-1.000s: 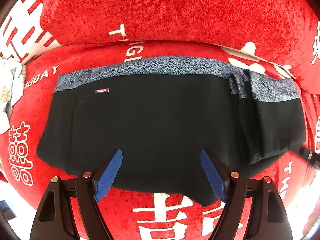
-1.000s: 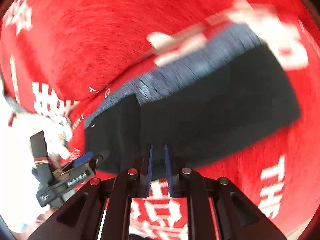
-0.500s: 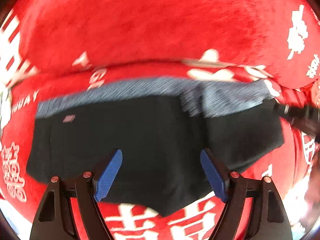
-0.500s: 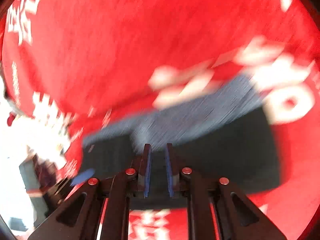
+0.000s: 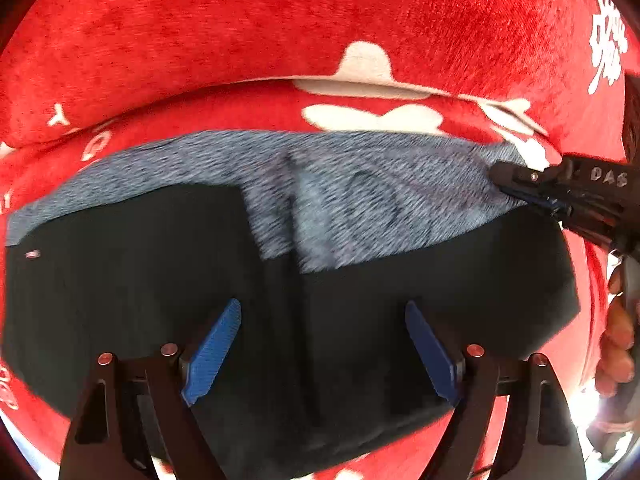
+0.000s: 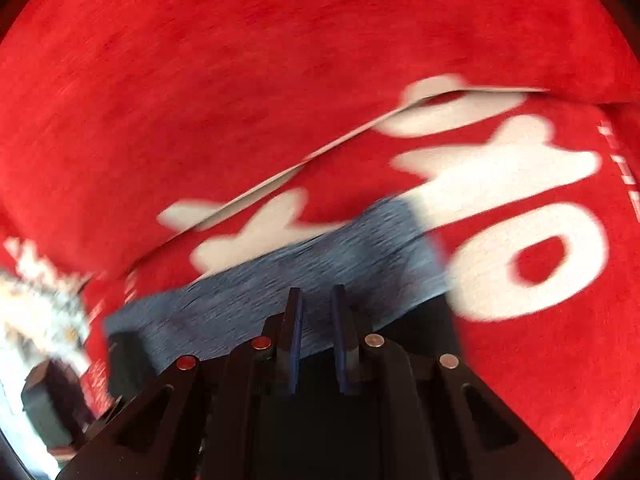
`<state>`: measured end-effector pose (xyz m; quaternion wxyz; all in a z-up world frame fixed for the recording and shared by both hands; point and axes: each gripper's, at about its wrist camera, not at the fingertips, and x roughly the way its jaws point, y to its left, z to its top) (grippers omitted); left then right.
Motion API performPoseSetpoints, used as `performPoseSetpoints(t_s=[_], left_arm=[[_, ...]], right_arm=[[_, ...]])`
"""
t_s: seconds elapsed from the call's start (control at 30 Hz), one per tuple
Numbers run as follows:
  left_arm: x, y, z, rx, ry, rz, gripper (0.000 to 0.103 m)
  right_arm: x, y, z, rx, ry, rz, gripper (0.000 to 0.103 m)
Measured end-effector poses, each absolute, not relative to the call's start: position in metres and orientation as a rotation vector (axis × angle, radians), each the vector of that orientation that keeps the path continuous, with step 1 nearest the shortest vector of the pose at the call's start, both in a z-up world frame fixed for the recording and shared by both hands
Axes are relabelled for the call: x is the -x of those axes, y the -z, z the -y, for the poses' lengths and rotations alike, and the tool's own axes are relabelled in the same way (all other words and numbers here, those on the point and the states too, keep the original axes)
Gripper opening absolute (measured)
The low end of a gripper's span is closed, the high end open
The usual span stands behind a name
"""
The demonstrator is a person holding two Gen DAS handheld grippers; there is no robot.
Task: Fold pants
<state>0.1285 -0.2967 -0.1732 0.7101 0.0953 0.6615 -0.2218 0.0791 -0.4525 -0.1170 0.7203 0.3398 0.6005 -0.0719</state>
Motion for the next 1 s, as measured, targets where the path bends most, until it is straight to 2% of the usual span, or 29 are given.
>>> performPoseSetpoints(t_s=[0.17, 0.3, 0.37, 0.57, 0.63, 0.7, 0.87, 1.0], left_arm=[[-0.127, 0.151, 0.265, -0.271, 0.443, -1.417, 0.085], [-0.133, 0.147, 0.234, -0.266, 0.358, -1.431, 0.085], [-0.136, 0.149, 0.220, -0.263, 0.330, -1.442, 0.085], [-0.133, 0.144, 0.184, -0.239, 0.295, -1.458, 0.085], [-0.131, 0.144, 0.178, -0.226, 0.284, -1.464, 0.085], [-0.129, 0.141, 0.167, -0.211, 0.270, -1.467, 0.085], [-0.125, 0.141, 0.156, -0.196, 0.252, -1.481, 0.085], [-0.123, 0.142, 0.143, -0.173, 0.236, -1.495, 0.085]], right_arm=[[-0.092, 0.110, 0.387, -0.714, -0.010, -1.388, 0.016], [-0.090, 0.127, 0.335, -0.742, -0.080, -1.458, 0.025], [-0.085, 0.117, 0.319, -0.657, -0.074, -1.435, 0.026], [-0.067, 0.095, 0.306, -0.630, -0.107, -1.470, 0.026], [-0.061, 0.087, 0.304, -0.593, -0.093, -1.476, 0.032], [-0.054, 0.082, 0.299, -0.561, -0.084, -1.489, 0.044], [-0.041, 0.080, 0.283, -0.511, -0.075, -1.525, 0.050], [-0.032, 0.081, 0.271, -0.510, -0.068, -1.555, 0.051]])
